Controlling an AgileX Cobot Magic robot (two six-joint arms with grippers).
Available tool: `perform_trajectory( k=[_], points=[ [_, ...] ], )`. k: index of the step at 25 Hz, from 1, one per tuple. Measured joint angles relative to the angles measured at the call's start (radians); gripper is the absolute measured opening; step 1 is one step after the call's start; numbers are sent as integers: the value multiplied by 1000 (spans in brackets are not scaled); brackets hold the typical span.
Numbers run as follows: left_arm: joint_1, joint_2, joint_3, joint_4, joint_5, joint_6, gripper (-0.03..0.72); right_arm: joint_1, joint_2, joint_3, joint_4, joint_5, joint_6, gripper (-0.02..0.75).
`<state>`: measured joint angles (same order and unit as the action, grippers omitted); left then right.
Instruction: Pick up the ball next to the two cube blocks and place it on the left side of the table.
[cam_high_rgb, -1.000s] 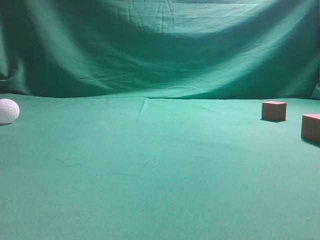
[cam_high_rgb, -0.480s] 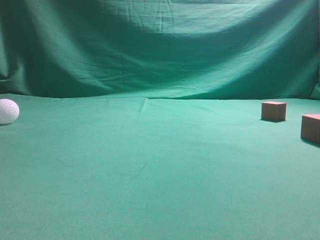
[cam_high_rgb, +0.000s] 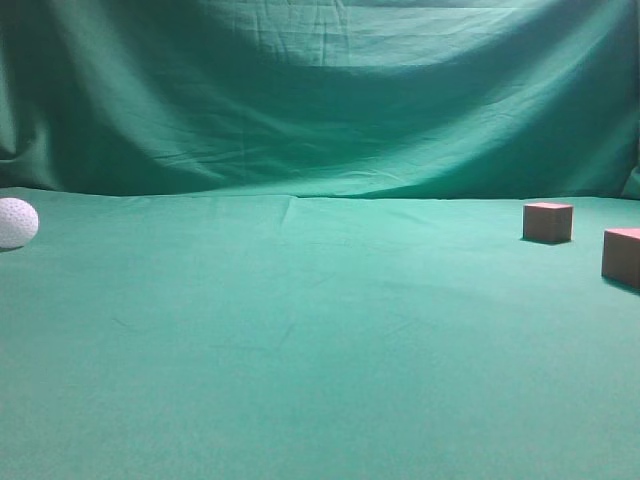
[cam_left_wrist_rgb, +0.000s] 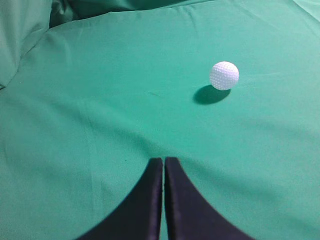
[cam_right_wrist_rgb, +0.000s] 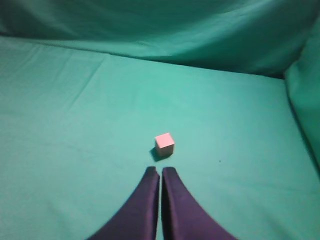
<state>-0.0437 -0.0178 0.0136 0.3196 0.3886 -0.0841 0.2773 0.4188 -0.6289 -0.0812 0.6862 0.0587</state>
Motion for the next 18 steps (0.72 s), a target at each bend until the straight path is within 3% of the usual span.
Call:
perform_trajectory(
  k=[9,18],
  points=[
    [0,0,0,0,0,0,0,-206,-278,426,-8,-256,0,0],
    [0,0,0,0,0,0,0,-220,-425,646,-9,-282,2,0]
  ],
)
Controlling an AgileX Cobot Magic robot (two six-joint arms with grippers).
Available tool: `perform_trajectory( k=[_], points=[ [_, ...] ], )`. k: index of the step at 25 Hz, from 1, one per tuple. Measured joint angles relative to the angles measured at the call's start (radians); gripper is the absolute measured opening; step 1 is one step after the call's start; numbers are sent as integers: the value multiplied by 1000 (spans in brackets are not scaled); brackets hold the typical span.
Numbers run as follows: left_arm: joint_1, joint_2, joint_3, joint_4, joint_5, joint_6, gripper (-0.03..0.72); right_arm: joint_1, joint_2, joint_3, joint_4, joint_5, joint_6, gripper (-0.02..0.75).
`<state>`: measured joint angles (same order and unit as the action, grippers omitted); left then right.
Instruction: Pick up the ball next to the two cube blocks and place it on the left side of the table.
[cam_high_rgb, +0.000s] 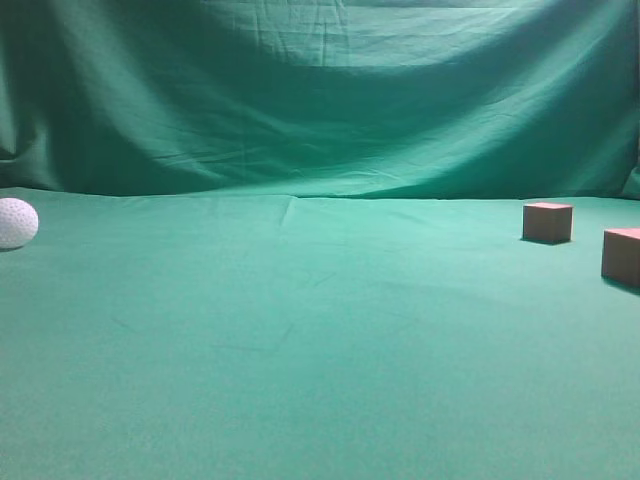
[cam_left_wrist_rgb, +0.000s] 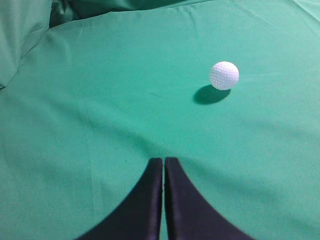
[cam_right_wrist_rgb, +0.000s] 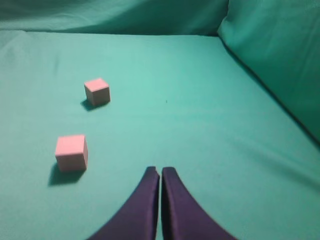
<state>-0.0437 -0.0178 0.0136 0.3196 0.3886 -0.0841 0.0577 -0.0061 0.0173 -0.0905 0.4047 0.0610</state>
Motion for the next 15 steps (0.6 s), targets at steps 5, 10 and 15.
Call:
perform_trajectory(
  k=[5,10,15],
  points=[
    [0,0,0,0,0,0,0,0,-4,5,0,-8,36,0],
    [0,0,0,0,0,0,0,0,-4,5,0,1,42,0],
    [0,0,0,0,0,0,0,0,-4,5,0,1,44,0]
  ],
)
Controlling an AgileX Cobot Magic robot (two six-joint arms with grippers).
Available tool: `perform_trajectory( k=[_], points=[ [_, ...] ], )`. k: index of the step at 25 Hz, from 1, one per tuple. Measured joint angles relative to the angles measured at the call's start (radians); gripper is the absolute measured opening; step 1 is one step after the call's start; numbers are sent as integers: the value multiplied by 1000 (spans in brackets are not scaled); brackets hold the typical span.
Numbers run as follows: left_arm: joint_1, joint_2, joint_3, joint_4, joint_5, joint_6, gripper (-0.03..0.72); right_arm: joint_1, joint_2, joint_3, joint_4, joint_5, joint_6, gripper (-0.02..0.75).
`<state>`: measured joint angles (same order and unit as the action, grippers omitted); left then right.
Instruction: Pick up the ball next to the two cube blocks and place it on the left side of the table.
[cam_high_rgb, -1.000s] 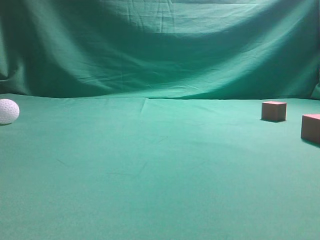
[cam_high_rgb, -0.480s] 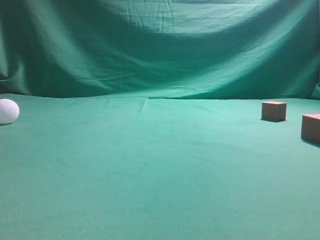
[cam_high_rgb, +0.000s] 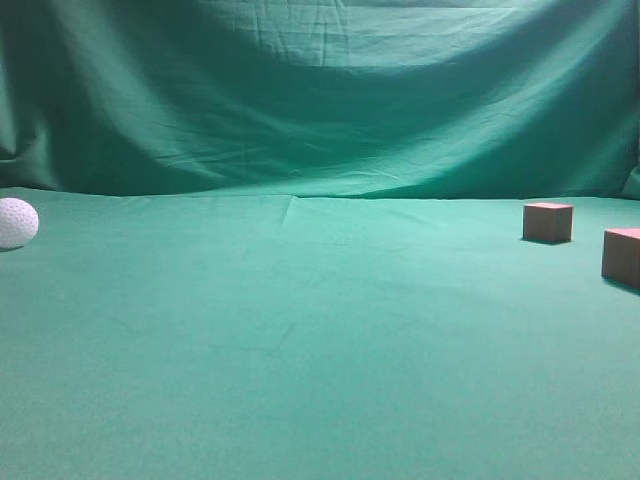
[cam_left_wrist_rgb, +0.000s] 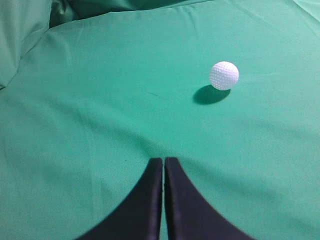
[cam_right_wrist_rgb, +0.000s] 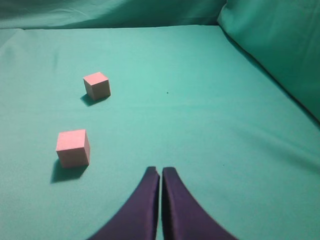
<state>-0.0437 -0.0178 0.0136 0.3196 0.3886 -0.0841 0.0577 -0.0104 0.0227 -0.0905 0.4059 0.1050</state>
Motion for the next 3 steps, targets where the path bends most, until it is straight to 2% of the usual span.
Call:
perform_trajectory(
  k=[3],
  points=[
    [0,0,0,0,0,0,0,0,0,0,0,0,0,0]
  ],
)
